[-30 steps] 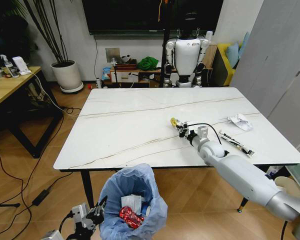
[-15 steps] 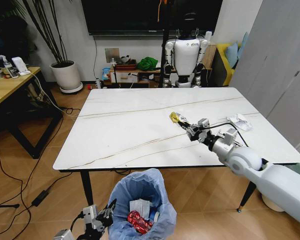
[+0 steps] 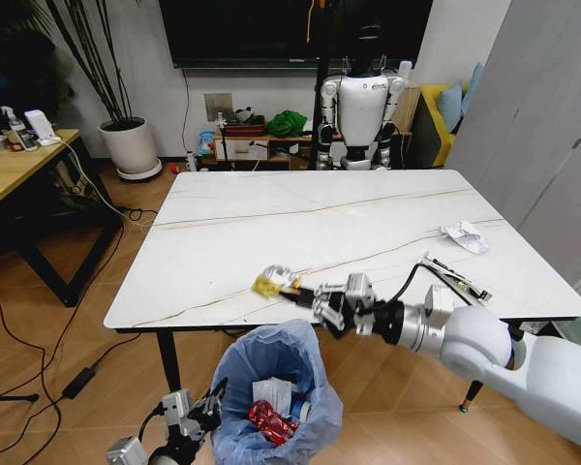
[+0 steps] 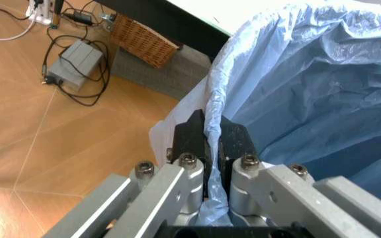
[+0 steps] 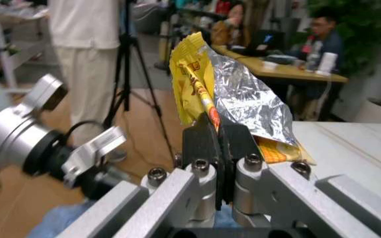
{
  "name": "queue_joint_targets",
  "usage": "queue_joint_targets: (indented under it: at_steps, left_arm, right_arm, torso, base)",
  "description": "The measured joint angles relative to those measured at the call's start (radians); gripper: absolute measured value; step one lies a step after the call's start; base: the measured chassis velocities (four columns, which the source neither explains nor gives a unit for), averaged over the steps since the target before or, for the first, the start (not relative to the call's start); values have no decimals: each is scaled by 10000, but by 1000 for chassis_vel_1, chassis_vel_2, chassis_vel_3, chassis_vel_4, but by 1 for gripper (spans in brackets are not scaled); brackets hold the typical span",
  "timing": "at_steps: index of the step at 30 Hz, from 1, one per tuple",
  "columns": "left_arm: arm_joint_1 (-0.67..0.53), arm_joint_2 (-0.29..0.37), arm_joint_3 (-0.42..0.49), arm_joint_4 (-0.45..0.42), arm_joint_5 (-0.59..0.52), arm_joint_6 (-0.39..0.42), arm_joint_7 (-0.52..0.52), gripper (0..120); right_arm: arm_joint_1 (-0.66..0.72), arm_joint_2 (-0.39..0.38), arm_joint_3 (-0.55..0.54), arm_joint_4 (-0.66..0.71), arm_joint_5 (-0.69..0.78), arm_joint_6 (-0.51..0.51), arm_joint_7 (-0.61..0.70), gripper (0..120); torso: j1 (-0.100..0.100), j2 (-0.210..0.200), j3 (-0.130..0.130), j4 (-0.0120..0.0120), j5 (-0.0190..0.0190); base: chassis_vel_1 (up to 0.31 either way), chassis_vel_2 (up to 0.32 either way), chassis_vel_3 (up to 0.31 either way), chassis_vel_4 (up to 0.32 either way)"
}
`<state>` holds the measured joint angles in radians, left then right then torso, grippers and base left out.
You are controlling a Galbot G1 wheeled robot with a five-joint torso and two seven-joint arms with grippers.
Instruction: Pick up the trash bin and place the trash from the table into it.
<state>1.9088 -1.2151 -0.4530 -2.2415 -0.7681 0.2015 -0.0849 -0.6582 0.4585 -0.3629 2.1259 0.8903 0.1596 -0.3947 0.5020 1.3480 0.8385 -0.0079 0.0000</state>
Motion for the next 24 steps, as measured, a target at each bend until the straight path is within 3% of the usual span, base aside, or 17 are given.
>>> queue_joint_targets:
  at_steps: [7,9,17,24]
  left_arm:
    - [78,-139,-79,-62,12,8,77,0]
    - [94,-298,-88,-73,103,11,162,0]
    - [172,-510,-76,-110,267,22,218,0]
    - [318,-674,-138,-220,412,24,239,0]
  right_arm:
    - [302,-20,-990,245,-1186,121,-366,0]
    - [478,50,-1531,183,-2099,178,-880,0]
    - [627,169,-1962,-7,-2961,539,-1376,0]
    - [461,247,-1918,-206,-3160,676,-1460,25]
  torso:
    - [0,0,0,0,0]
    - [0,0,1,0,0]
    - [0,-3,1,0,1]
    - [0,-2,1,-1,0]
  base:
    - [0,0,0,0]
    - [0,0,0,0]
    - [0,0,0,0]
    - [0,0,0,0]
